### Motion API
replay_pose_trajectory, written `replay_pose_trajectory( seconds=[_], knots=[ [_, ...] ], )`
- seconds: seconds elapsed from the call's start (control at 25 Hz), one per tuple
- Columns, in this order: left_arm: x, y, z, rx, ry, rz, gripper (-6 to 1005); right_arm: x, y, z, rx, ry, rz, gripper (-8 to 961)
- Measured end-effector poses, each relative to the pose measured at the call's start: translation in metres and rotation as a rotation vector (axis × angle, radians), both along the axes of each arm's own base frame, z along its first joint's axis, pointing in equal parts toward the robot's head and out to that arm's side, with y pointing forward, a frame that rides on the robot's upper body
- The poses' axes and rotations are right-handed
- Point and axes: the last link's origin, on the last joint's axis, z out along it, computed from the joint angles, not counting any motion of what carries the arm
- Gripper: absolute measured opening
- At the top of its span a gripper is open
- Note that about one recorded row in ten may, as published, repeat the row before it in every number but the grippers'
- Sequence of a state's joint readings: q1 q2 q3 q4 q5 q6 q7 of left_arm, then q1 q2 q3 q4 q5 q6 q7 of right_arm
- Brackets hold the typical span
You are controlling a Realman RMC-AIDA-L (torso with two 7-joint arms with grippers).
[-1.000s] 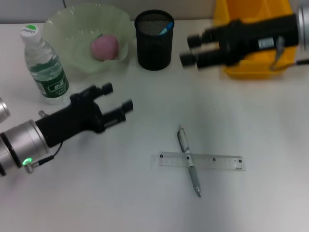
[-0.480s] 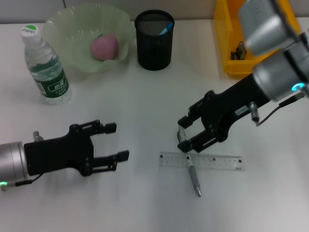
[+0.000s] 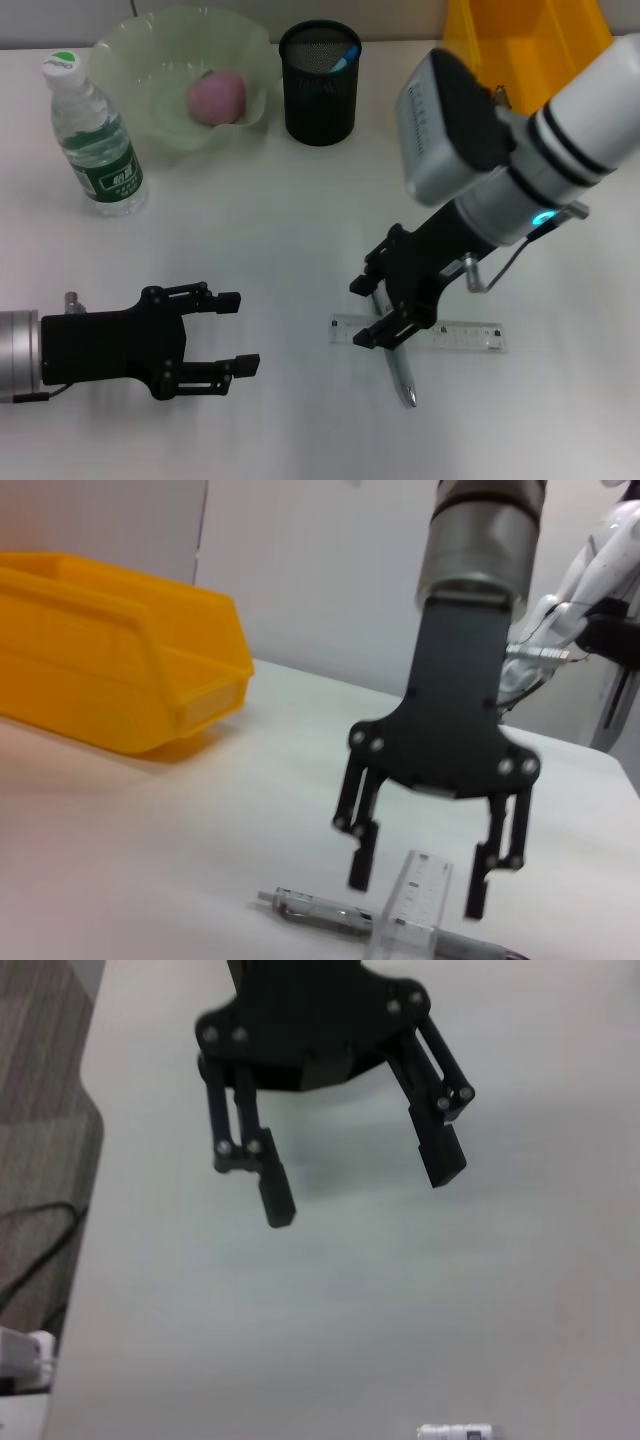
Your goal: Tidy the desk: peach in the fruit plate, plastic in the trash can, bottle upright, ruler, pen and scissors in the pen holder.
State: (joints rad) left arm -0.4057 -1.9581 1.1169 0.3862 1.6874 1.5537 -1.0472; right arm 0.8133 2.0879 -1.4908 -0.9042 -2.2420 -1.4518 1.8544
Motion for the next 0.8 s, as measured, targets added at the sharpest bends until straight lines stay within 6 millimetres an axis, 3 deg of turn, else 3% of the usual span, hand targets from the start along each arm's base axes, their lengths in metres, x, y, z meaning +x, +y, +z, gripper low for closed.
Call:
replay_pose_trajectory(
  seconds=[0.32, 0.8],
  knots=[
    [-0.004, -0.003, 0.003, 0.012, -0.008, 0.023, 799, 0.0, -0.005, -0.025, 0.021, -0.041, 0.095, 604],
    [-0.003, -0.005, 0.004, 0.008, -0.022, 0.021, 799, 0.0, -0.008, -0.032, 0.016, -0.046, 0.121, 597]
  ],
)
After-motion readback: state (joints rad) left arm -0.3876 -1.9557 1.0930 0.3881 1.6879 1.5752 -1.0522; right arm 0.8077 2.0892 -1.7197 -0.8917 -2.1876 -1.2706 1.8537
